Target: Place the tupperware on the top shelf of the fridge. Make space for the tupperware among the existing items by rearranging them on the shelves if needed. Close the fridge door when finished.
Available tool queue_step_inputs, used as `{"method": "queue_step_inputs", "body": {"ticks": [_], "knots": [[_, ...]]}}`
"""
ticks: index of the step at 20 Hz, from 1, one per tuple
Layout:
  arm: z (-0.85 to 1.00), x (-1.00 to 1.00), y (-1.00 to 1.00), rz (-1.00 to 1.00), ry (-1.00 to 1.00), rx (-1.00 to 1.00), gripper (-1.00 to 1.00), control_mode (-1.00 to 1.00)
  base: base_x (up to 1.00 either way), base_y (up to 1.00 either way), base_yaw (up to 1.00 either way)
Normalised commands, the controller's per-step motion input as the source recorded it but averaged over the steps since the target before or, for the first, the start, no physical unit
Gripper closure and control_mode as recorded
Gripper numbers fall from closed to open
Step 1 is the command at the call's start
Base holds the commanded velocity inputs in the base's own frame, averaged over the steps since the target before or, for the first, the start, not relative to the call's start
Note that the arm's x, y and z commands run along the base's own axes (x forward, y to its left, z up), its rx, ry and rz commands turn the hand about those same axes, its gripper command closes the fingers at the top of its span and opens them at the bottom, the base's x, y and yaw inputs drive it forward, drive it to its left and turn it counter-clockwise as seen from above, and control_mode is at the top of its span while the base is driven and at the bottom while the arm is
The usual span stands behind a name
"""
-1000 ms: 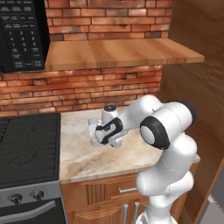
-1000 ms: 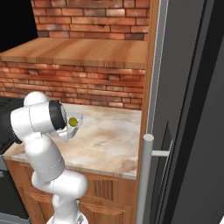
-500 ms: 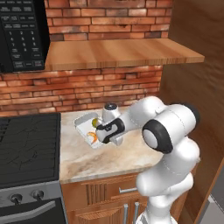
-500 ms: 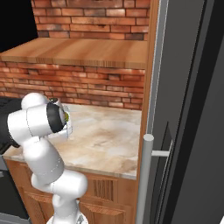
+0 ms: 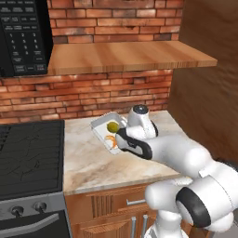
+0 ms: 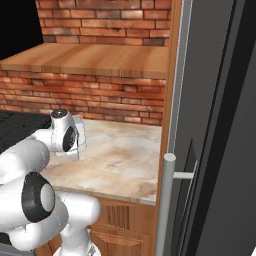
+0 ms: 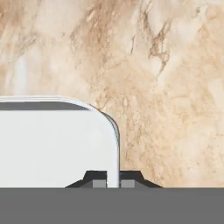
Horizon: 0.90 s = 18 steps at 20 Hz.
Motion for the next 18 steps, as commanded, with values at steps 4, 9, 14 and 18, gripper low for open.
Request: {"method": "queue_step_inputs", "body": {"ticks": [4,9,14,18], "knots": [[0.76,-0.48,-0.85,-0.11,0.00,0.09,1.00,-1.00,0.00,0.00,0.00],[0.94,-0.38,-0.87,-0.10,0.04,0.06,1.00,-1.00,0.00,0.00,0.00],[0.89,-0.67,-0.87,-0.09,0.14,0.02,1.00,-1.00,0.00,0.00,0.00],[0.50,-0.74,-0.07,-0.03,0.13,-0.06,1.00,-1.00,0.00,0.00,0.00]]}}
